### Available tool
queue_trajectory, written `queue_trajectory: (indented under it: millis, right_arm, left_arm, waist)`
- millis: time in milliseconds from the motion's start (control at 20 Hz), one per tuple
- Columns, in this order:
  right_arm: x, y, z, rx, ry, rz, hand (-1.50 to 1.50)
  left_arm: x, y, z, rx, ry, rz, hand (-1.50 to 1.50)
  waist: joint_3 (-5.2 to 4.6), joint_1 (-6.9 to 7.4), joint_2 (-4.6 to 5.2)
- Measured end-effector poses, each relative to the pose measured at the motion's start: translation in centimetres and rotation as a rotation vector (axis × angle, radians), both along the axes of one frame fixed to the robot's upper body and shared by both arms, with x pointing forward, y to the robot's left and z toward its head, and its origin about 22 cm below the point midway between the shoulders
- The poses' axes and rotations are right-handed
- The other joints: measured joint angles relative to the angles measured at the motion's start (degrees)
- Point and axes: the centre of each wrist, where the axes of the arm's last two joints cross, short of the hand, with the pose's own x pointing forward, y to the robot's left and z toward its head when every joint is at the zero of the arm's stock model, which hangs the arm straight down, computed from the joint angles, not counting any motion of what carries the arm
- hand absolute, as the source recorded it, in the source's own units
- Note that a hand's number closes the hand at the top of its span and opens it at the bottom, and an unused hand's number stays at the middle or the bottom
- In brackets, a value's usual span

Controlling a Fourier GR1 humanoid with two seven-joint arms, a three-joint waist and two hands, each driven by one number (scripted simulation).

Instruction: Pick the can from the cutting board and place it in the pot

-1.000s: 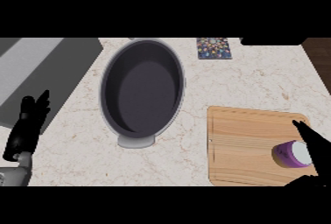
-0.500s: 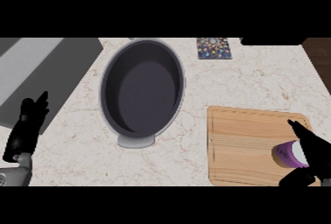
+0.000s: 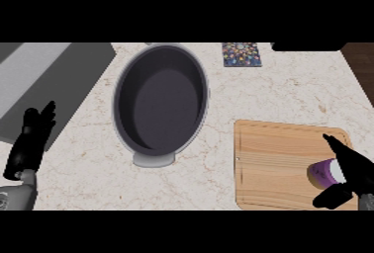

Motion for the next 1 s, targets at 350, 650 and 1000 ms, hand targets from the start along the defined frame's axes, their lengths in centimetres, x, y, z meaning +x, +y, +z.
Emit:
queue_trajectory:
  millis: [350, 650, 1000]
  right_arm:
    - [0.3, -1.3, -1.4, 0.006, 0.000, 0.000, 1.50]
    - [0.2, -1.4, -2.2, -0.021, -0.061, 0.058, 1.50]
    - [0.2, -0.5, -1.6, -0.121, -0.144, 0.110, 1.50]
  left_arm:
    - [-0.1, 0.1, -0.2, 0.004, 0.006, 0.004, 0.00]
    - [-0.6, 0.2, 0.0, 0.001, 0.001, 0.003, 0.00]
    - [-1.1, 0.0, 0.0, -0.008, 0.007, 0.005, 0.00]
  waist:
    - [-0.21, 0.03, -0.11]
    - [-0.32, 0.03, -0.21]
    - [-0.07, 0.02, -0.06]
